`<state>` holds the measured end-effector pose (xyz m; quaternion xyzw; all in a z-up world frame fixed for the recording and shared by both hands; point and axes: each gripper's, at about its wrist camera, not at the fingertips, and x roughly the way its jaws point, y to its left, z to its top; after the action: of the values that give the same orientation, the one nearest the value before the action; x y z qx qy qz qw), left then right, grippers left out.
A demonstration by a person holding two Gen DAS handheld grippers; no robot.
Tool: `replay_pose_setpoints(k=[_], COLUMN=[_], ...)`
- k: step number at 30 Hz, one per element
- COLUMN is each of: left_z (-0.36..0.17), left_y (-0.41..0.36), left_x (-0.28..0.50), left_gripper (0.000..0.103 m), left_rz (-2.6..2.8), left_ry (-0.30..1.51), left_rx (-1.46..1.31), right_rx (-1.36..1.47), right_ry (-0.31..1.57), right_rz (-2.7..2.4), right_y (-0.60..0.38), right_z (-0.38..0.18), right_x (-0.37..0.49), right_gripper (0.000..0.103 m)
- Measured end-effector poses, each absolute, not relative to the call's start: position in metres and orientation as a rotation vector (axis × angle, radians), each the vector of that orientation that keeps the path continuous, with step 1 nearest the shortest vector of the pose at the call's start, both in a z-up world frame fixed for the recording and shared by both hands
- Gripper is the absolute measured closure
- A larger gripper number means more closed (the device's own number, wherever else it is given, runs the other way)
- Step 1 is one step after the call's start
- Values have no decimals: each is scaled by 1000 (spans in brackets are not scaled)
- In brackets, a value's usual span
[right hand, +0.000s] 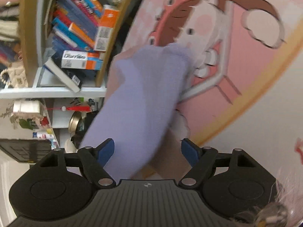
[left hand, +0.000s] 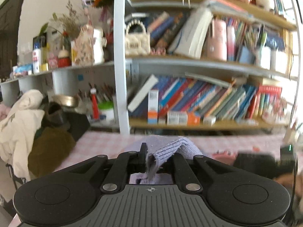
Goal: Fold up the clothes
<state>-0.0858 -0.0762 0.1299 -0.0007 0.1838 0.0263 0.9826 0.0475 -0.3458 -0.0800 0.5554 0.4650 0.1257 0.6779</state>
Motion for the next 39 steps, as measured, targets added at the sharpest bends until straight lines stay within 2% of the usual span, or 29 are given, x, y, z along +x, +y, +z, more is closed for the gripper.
replay_pose_setpoints(k=[2, 4, 6, 7, 10, 14, 22, 26, 28, 31, 33, 37, 39], left_z=[136, 141, 145, 146, 154, 169, 200, 192, 181, 165, 133, 62, 37], left_y=[-80, -86, -92, -95, -108, -128, -146, -149, -150, -150, -143, -127, -120], left_x=[-88, -92, -96, -99, -107, -114, -117, -114, -109, -102, -90, -71, -68], left_gripper=[98, 98, 98, 98, 98, 98, 98, 98, 98, 98, 97, 97, 98], left_rz=[53, 55, 57, 57, 33, -65, -574, -692, -702, -717, -623, -438, -366], left_ry=[357, 348, 347, 345, 324, 252, 87, 109, 153, 219, 369, 670, 769], left_rx=[3, 12, 12, 7, 1, -4, -259, -301, -312, -327, -345, -311, -279], right_rx=[1273, 1303, 1343, 1362, 1389, 1418, 1227, 1039, 961, 880, 821, 658, 590], right_ry=[1050, 1033, 1020, 1018, 950, 697, 61, -82, -55, 155, 300, 675, 786], right_rz=[265, 273, 313, 333, 366, 431, 615, 728, 768, 754, 737, 602, 539], right_y=[-351, -354, -355, -355, -363, -404, -517, -526, -508, -462, -431, -357, -325], right_z=[-86, -90, -94, -96, -88, -44, 116, 195, 214, 194, 176, 77, 37], right_x=[46, 48, 55, 58, 62, 61, 47, 42, 50, 81, 101, 129, 137], right_gripper=[26, 38, 77, 89, 91, 92, 92, 92, 92, 92, 92, 92, 92])
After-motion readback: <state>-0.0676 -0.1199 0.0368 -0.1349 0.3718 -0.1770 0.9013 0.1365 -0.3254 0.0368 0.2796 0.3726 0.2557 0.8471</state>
